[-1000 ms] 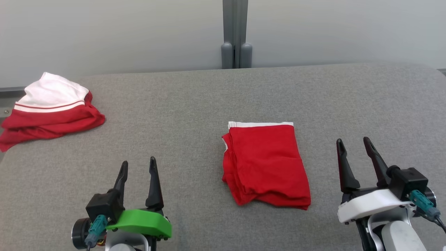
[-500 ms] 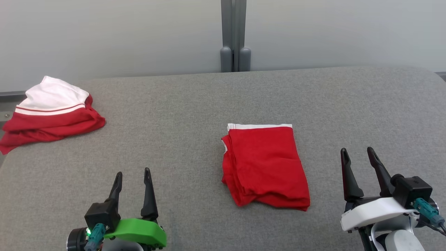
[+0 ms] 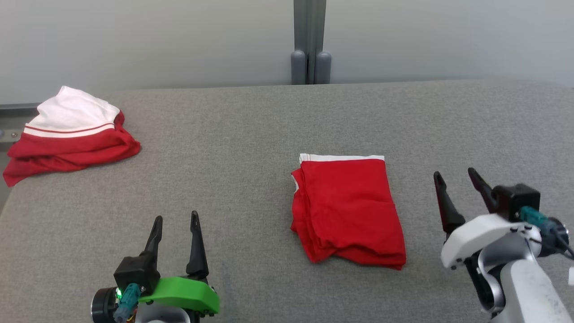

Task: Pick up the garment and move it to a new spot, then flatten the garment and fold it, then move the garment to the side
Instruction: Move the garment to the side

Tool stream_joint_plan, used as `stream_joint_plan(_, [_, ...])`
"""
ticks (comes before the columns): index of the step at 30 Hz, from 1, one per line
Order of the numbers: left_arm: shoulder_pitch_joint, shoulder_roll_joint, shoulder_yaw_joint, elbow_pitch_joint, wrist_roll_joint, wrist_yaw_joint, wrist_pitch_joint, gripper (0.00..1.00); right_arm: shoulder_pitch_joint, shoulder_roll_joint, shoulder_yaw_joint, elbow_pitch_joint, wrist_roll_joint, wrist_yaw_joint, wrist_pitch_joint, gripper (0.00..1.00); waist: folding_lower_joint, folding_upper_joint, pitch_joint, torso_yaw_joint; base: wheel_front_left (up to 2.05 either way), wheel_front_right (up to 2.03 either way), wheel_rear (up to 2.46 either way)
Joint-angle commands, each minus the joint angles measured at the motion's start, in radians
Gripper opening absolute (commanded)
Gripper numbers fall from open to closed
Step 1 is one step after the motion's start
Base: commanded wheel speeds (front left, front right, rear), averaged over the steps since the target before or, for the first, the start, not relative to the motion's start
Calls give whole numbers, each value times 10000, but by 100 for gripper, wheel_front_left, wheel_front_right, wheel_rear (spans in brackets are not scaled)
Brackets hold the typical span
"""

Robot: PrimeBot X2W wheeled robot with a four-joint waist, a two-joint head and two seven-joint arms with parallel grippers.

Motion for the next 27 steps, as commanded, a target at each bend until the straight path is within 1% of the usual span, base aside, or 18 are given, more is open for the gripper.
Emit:
stream_joint_plan(1, [-151, -32, 8, -11, 101, -72, -32, 100, -354, -260, 25, 69, 147, 1, 358, 100, 0, 0, 202, 163, 0, 0, 0])
stream_joint_plan(4, [-267, -117, 7, 14, 162, -144, -34, 100, -999, -749, 245, 455, 529, 1, 1308, 100, 0, 0, 432, 365, 0, 0, 0])
stream_joint_plan(6, [-336, -167, 27, 53, 181, -191, -32, 100, -1372, -947, 432, 804, 929, 1, 1799, 100, 0, 0, 588, 521, 0, 0, 0])
stream_joint_plan(10, [-485, -250, 23, 58, 260, -267, -22, 100, -1909, -1307, 797, 1793, 1829, 1, 2465, 100, 0, 0, 911, 898, 0, 0, 0])
stream_joint_plan(13, [-562, -310, 56, 61, 328, -329, -22, 100, -2079, -1389, 1090, 2621, 2319, 1, 2719, 100, 0, 0, 1126, 1245, 0, 0, 0])
stream_joint_plan(17, [-582, -364, 162, 59, 425, -360, -22, 100, -2173, -1355, 1264, 3438, 2948, 1, 2779, 100, 0, 0, 1301, 1589, 0, 0, 0])
stream_joint_plan(21, [-513, -396, 270, 44, 534, -442, -22, 100, -2272, -1388, 1456, 4110, 3366, 1, 2830, 100, 0, 0, 1355, 1742, 0, 0, 0])
stream_joint_plan(24, [-426, -413, 338, 28, 615, -477, -22, 100, -2376, -1385, 1621, 4448, 3645, 1, 2825, 100, 0, 0, 1363, 1726, 0, 0, 0])
stream_joint_plan(25, [-412, -417, 346, 48, 654, -496, -22, 100, -2432, -1377, 1690, 4574, 3713, 1, 2820, 58, 0, 0, 1372, 1682, 0, 0, 0])
stream_joint_plan(26, [-428, -413, 354, 22, 692, -518, -22, 100, -2482, -1360, 1761, 4665, 3789, 1, 2808, 44, 0, 0, 1389, 1627, 0, 0, 0])
stream_joint_plan(27, [-451, -418, 390, -54, 742, -515, -22, 100, -2555, -1300, 1839, 4774, 3940, 1, 2790, 36, 0, 0, 1419, 1542, 0, 0, 0])
